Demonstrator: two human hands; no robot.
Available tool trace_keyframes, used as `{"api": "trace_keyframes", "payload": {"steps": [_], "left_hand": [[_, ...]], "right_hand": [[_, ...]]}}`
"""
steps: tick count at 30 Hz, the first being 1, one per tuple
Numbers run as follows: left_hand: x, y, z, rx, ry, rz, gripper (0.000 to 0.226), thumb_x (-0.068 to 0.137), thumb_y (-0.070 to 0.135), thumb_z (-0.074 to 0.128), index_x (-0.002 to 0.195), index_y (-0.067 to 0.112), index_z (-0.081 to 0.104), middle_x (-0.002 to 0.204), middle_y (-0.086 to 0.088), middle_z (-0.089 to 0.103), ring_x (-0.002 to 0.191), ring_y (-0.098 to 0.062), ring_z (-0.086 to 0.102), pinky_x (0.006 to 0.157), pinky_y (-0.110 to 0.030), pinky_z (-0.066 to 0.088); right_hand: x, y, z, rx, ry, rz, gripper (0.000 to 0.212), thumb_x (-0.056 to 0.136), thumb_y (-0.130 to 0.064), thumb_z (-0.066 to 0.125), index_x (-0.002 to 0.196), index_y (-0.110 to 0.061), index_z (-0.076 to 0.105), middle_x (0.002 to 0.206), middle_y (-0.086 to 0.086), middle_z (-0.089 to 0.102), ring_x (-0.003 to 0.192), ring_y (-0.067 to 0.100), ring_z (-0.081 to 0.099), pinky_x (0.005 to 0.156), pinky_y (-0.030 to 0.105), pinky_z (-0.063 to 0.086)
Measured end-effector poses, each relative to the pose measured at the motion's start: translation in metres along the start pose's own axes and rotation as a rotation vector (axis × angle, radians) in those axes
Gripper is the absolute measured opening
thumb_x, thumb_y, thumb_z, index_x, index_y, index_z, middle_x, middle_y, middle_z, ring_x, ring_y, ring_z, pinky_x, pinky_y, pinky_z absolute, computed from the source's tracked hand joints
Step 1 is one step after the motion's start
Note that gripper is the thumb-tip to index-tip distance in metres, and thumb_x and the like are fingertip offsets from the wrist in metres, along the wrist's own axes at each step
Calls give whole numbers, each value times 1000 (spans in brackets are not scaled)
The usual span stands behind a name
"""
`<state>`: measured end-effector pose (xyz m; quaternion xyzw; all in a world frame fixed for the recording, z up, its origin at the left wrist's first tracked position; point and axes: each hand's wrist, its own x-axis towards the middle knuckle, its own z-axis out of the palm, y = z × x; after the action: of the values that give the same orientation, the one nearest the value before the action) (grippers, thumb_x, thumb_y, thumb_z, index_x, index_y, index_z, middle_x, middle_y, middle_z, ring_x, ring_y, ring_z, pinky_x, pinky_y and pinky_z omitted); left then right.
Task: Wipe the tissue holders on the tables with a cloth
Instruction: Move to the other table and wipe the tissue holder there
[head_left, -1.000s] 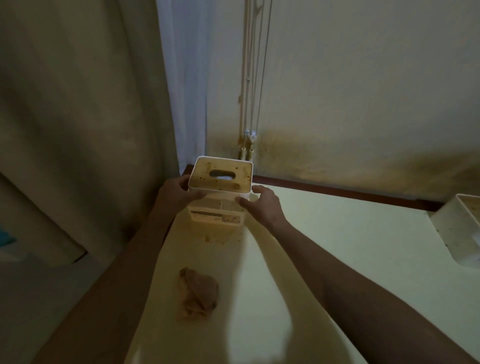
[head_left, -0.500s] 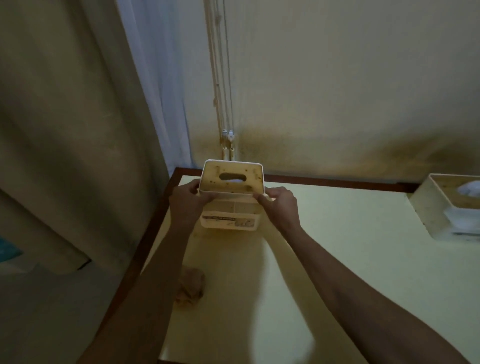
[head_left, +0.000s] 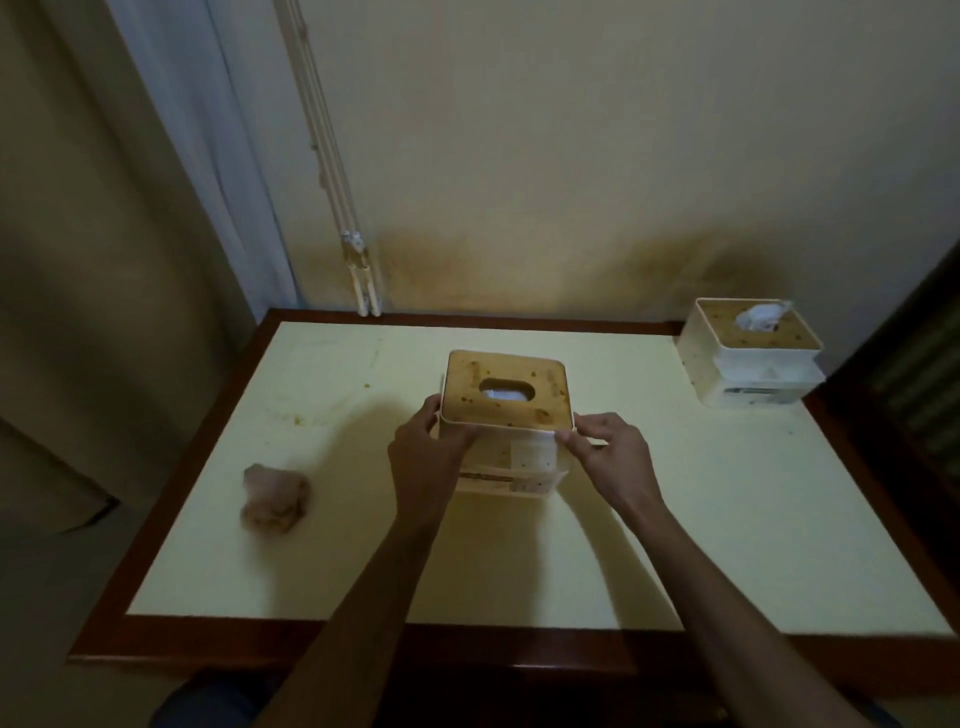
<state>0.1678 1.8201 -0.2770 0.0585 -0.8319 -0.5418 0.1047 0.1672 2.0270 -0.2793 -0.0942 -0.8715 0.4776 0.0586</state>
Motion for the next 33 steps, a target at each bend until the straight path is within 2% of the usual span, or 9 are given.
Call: {"api": "trace_keyframes", "payload": {"steps": [5,10,13,15,18,20,25,29,33], "left_hand": [[-27,-4,5,24,-6,8,43,81,37,71,121,25,63,102,7,72,86,-8,68,74,-36,60],[-37,-10,2,39,7,-20,44,79,34,73,120,23,63,102,5,72,86,-9,67,73,-28,57],[-41,-18,1,34,18,-38,47,78,36,74,122,24,62,104,4,72,90,-10,67,76,-33,58],[-41,-20,1,30,26,-39,49,77,42,74,121,25,62,104,4,71,92,-10,66,79,-35,58],[-39,-23,-1,27,19,-52,52,78,40,74,124,22,61,112,0,70,99,-13,64,85,-32,54],[-37,-26,-2,40,4,-53,57,79,38,74,130,19,58,118,-2,67,105,-14,62,89,-30,51],[-35,-30,-6,34,-48,-39,61,82,35,72,136,17,51,126,-4,63,113,-17,59,90,-22,42],[-32,-33,-10,44,-91,-38,62,82,36,71,138,17,50,128,-6,62,114,-20,59,94,-31,47],[-27,-38,-26,103,-103,-30,67,82,34,72,140,15,45,141,-5,50,128,-22,48,103,-36,39]], "right_hand": [[-25,19,-4,55,30,27,38,84,-27,72,117,-9,67,109,-4,64,104,10,60,79,10,42],[-36,22,5,44,37,47,43,85,-31,70,121,-8,63,118,-1,65,97,1,55,70,3,38],[-40,23,10,37,42,45,45,85,-31,69,124,-9,61,120,-2,64,99,0,53,69,2,37],[-40,22,11,53,52,43,45,85,-31,70,124,-10,61,121,-4,63,105,5,56,77,7,41],[-41,22,11,32,56,26,45,86,-31,69,126,-11,62,124,-2,61,111,13,57,95,31,49],[-41,22,11,15,54,10,43,87,-30,68,125,-11,62,125,0,61,112,12,56,98,38,49],[-45,18,15,3,97,1,39,88,-27,67,124,-10,64,124,2,62,107,9,55,96,34,49],[-46,15,17,-35,103,-4,39,88,-26,66,124,-10,64,125,5,62,114,17,56,98,36,47],[-44,10,14,-129,108,22,51,89,-30,66,134,-10,54,136,10,52,123,23,50,103,37,42]]}}
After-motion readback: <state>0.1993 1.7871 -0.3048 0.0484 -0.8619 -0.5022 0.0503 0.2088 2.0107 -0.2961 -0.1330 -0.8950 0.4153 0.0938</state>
